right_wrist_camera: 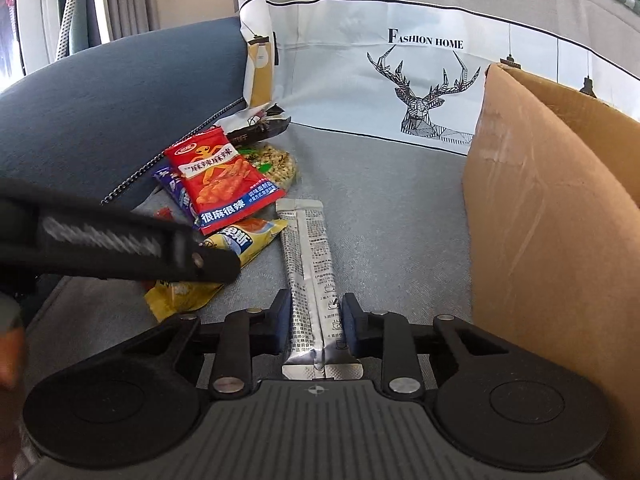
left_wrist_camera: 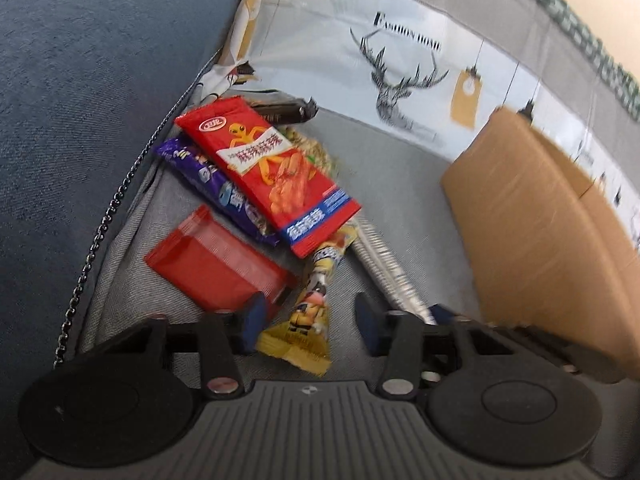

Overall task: Organize snacks
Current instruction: 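Grasp the silver foil stick with the right tool while the left tool grasps the yellow cone snack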

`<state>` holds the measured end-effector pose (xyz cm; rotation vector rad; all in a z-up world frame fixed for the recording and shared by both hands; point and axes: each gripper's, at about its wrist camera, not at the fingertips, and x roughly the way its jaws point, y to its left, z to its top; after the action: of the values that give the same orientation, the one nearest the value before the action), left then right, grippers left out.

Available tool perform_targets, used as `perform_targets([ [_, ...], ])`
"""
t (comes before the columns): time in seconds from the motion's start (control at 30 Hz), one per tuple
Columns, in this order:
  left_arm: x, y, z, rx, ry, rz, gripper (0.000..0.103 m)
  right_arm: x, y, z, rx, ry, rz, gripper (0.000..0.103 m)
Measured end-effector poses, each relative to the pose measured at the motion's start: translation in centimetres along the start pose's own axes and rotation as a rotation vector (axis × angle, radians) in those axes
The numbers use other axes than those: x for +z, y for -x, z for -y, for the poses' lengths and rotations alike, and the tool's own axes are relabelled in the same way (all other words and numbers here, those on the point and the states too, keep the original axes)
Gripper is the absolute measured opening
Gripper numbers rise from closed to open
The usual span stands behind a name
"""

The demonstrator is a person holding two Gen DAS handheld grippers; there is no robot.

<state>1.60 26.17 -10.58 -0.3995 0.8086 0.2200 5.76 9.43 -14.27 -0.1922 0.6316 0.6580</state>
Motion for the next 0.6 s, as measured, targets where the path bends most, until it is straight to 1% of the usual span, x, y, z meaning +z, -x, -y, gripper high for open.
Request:
perform_targets([
  [0.03, 0.0, -0.1, -0.1, 0.009, -0.002, -0.005, 0.026, 0.0, 0.2, -0.1, 0.000, 0.006, 0.000, 0.028],
  [0.07, -0.1, -0.1, -0.2, 0.004, 0.006, -0.008, 0.019, -0.1, 0.5, -0.1, 0.000, 0.015, 0.001, 0.028],
  [0.13, -0.1, 0.2, -0.4, -0.010, 0.021, -0.002, 0.016, -0.2, 1.1, -0.3, 0.004, 0.030, -0.001, 0.027],
  [0.23, -0.2, 1.1, -0.6, -0.038, 0.038, 0.009, 0.014, -0.5, 2.3, -0.3, 0.013, 0.043, -0.008, 0.027],
  [0.33, -0.5, 2.1, -0.9, -0.087, 0.071, 0.005, 0.014, -1.1, 3.8, -0.4, 0.025, 0.053, -0.021, 0.027],
  [0.43, -0.4, 2.9, -1.1, -0.115, 0.095, -0.037, 0.014, -1.9, 5.5, -0.6, 0.037, 0.063, -0.031, 0.026],
  [0.53, -0.3, 3.6, -1.3, -0.116, 0.108, -0.095, 0.014, -2.7, 6.9, -0.4, 0.043, 0.055, -0.049, 0.026],
  [0.6, -0.5, 4.1, -1.2, -0.102, 0.107, -0.118, 0.014, -3.1, 7.5, -0.4, 0.057, 0.052, -0.072, 0.026],
])
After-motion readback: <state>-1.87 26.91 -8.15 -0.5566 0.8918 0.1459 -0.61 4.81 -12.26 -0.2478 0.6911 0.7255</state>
